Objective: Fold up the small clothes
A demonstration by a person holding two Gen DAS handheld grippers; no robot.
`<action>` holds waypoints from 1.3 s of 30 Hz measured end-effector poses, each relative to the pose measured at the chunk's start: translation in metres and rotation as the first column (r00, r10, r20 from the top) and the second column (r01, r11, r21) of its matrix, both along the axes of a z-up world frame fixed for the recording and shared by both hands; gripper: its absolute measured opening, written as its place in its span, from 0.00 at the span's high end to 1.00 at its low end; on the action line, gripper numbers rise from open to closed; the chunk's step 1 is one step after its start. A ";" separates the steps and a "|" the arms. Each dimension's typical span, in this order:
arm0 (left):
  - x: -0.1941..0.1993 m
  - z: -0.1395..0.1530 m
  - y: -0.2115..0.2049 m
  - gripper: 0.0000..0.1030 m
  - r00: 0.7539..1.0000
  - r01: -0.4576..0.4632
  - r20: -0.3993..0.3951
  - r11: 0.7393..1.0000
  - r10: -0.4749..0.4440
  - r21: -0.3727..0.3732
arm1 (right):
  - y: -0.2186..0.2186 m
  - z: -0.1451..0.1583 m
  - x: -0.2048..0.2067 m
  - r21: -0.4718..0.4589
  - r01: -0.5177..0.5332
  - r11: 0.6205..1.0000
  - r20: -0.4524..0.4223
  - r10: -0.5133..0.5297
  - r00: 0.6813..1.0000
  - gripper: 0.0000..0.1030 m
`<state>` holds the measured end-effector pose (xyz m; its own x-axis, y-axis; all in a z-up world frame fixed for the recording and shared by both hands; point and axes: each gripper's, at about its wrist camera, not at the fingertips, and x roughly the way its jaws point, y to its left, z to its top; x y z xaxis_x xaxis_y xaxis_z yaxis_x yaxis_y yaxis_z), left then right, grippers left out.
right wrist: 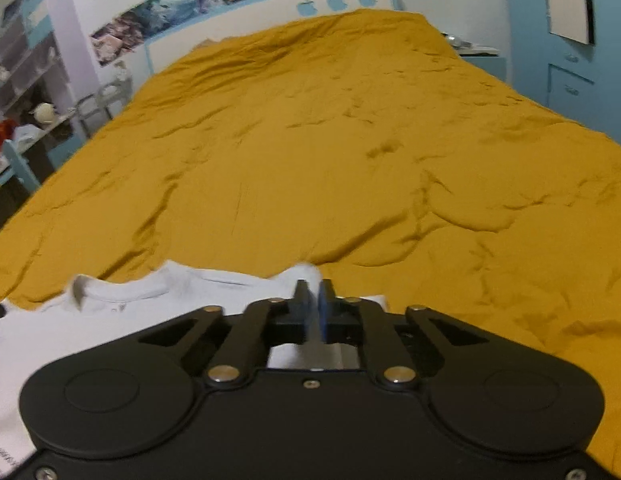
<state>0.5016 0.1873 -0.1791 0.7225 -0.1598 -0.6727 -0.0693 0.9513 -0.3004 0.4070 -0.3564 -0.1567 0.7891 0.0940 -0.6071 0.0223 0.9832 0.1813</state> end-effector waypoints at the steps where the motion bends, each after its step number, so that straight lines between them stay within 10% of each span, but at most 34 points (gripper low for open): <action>1: 0.003 -0.006 0.001 0.96 0.999 0.006 -0.031 1.000 -0.006 -0.019 | -0.005 -0.005 0.004 0.017 0.010 1.000 -0.023 -0.010 1.000 0.99; 10: -0.031 0.034 0.002 0.56 1.000 0.006 0.020 0.998 -0.005 -0.064 | -0.012 0.026 -0.036 0.038 -0.011 0.999 0.027 0.010 1.000 0.96; 13: -0.073 0.053 -0.004 0.43 0.998 0.055 0.031 0.994 -0.053 -0.092 | -0.008 0.044 -0.071 0.065 -0.062 0.996 0.046 0.059 0.997 0.73; 15: -0.108 0.055 -0.012 0.43 0.995 0.102 0.023 0.989 -0.100 -0.107 | -0.008 0.047 -0.098 0.083 -0.075 0.994 0.038 0.072 0.997 0.57; 21: -0.188 0.037 -0.032 0.41 0.984 0.165 -0.035 0.973 -0.172 -0.162 | 0.003 0.042 -0.172 0.098 -0.147 0.984 0.025 0.145 0.989 0.57; 31: -0.211 -0.004 -0.026 0.39 0.988 0.138 -0.052 0.977 -0.148 -0.163 | 0.001 -0.009 -0.196 0.059 -0.099 0.993 -0.086 0.103 0.991 0.66; 39: -0.230 0.021 -0.014 0.30 0.996 0.079 -0.034 0.977 -0.088 -0.197 | 0.015 0.007 -0.212 0.059 -0.040 0.997 -0.057 0.044 0.997 0.58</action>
